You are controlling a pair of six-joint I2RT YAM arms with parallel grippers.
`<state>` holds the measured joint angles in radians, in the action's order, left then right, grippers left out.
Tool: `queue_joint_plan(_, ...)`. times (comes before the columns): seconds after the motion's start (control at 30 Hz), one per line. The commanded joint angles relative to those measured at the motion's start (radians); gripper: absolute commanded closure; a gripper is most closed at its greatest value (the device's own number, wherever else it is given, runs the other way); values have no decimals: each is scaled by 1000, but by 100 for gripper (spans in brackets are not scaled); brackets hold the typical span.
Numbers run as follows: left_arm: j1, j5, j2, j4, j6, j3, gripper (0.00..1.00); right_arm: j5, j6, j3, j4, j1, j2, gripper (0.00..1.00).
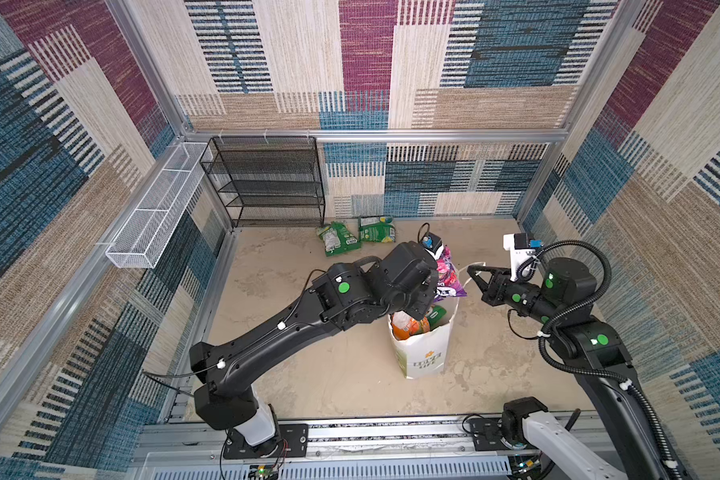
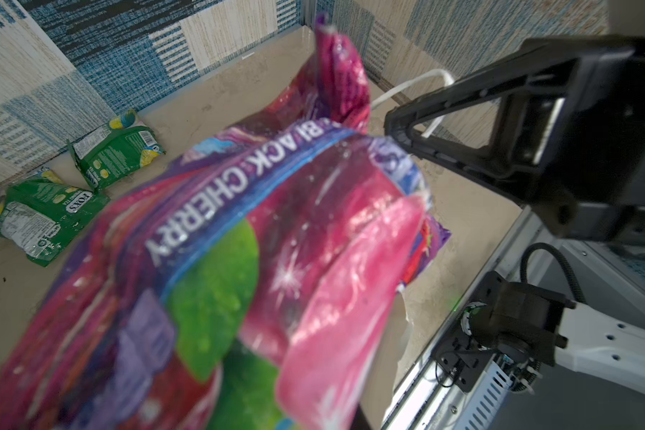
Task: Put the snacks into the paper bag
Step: 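Lift the purple packet with the left gripper and carry it over the bag, then lower the purple packet into the bag and open the left gripper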
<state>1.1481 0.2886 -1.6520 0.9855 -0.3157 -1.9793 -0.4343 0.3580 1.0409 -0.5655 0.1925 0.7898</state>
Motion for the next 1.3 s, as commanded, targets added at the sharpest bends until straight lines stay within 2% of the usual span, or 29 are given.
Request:
queue_joint_plan(0.0,0,35,-26,10,7,-7,100,15,-1,6,4,2,-4,100)
queue_joint_plan(0.33,7,15,-42,42,-19,77,100,8,4,-8,23,1,0,100)
queue_joint_plan(0.67,8,43,-58,61,-39,81,100,3,8,-9,22,1,-1,100)
queue_joint_plan(0.97,8,20,-57,61,-43,53,71,7,4,-7,13,1,-12,100)
queue_joint_plan(1.17,7,-35,-32,54,-45,33,33,11,3,-5,12,1,-12,100)
queue_joint_plan(1.27,7,-81,-3,20,-39,41,27,11,4,-10,14,1,-12,100)
